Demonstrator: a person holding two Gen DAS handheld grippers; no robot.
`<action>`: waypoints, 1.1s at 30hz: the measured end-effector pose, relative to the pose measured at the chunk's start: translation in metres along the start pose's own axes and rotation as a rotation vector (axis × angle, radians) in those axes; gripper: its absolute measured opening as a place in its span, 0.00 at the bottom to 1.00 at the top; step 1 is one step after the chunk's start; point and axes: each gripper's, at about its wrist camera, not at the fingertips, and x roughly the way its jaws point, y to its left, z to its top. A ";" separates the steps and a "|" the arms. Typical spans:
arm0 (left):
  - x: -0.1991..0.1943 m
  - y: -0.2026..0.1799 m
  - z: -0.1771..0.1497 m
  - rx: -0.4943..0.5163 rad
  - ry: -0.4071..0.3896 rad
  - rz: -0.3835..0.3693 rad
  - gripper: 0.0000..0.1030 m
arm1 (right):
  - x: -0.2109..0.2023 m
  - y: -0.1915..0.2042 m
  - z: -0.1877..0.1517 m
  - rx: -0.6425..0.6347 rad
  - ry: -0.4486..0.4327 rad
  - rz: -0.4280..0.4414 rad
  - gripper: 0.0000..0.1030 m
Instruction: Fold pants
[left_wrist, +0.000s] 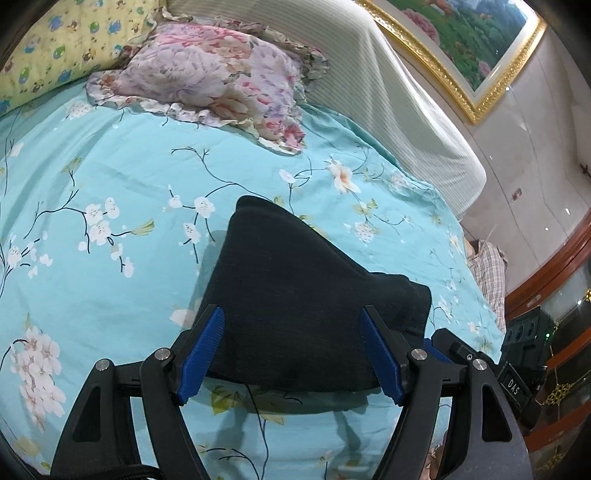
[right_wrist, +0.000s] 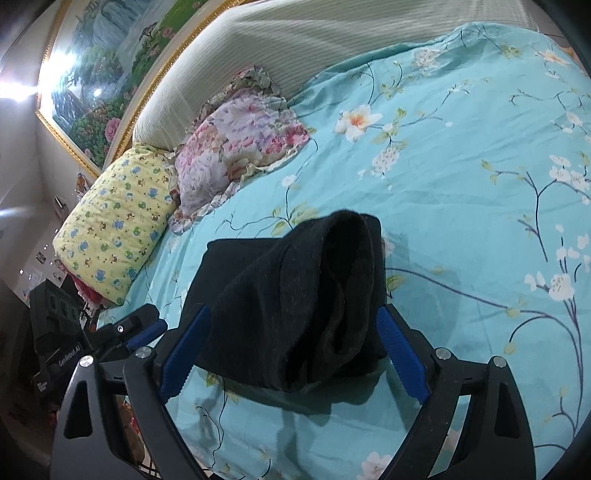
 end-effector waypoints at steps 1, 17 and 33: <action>0.001 0.001 0.000 -0.002 0.004 0.002 0.73 | 0.001 -0.001 -0.001 0.003 0.004 0.001 0.88; 0.038 0.009 0.011 0.027 0.088 0.058 0.75 | 0.019 -0.014 -0.008 0.055 0.069 -0.016 0.88; 0.085 0.028 0.024 0.019 0.154 0.097 0.77 | 0.039 -0.036 -0.002 0.104 0.106 -0.007 0.87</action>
